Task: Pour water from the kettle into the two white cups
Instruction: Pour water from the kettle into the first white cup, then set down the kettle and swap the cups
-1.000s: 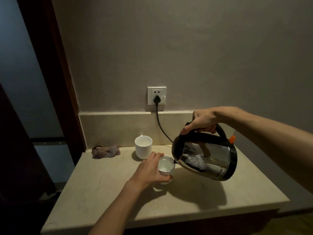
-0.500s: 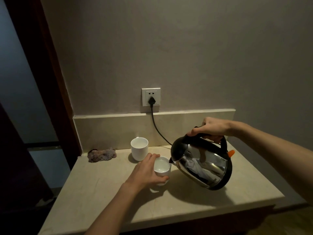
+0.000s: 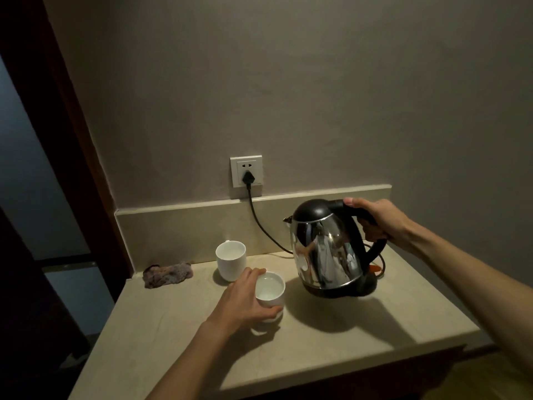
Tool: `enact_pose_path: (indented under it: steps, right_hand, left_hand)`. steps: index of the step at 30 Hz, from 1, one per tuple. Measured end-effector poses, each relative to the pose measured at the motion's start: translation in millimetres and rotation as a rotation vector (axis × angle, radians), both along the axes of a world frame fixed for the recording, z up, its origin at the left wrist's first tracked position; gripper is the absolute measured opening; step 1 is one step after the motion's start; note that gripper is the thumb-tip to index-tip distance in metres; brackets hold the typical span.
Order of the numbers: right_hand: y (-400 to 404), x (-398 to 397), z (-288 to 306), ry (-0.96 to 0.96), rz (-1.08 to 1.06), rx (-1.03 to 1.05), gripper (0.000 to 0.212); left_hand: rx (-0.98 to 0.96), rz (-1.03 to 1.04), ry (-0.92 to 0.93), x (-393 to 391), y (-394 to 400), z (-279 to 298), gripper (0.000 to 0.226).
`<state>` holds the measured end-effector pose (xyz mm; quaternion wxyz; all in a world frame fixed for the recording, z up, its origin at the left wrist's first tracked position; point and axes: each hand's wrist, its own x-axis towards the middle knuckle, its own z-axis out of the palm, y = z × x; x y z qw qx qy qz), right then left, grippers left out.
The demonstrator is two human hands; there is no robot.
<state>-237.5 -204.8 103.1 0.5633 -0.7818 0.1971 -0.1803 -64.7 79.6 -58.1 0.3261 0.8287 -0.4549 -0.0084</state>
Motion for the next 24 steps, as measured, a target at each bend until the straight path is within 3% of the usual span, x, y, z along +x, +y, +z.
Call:
enact_pose_path:
  steps: [7, 15, 24]
  right_hand:
    - [-20.3, -0.4, -11.9, -0.1, -0.198, 0.045, 0.054]
    - [-42.3, 0.0, -46.5, -0.086, -0.459, 0.007, 0.058]
    - [-49.6, -10.2, -63.7, -0.092, -0.524, -0.012, 0.053]
  left_hand:
    - [0.007, 0.019, 0.001, 0.0, -1.3, -2.4, 0.093]
    - [0.01, 0.033, 0.016, -0.4, -2.3, -2.9, 0.095]
    - [-0.005, 0.026, 0.027, 1.1, -2.8, -5.8, 0.092]
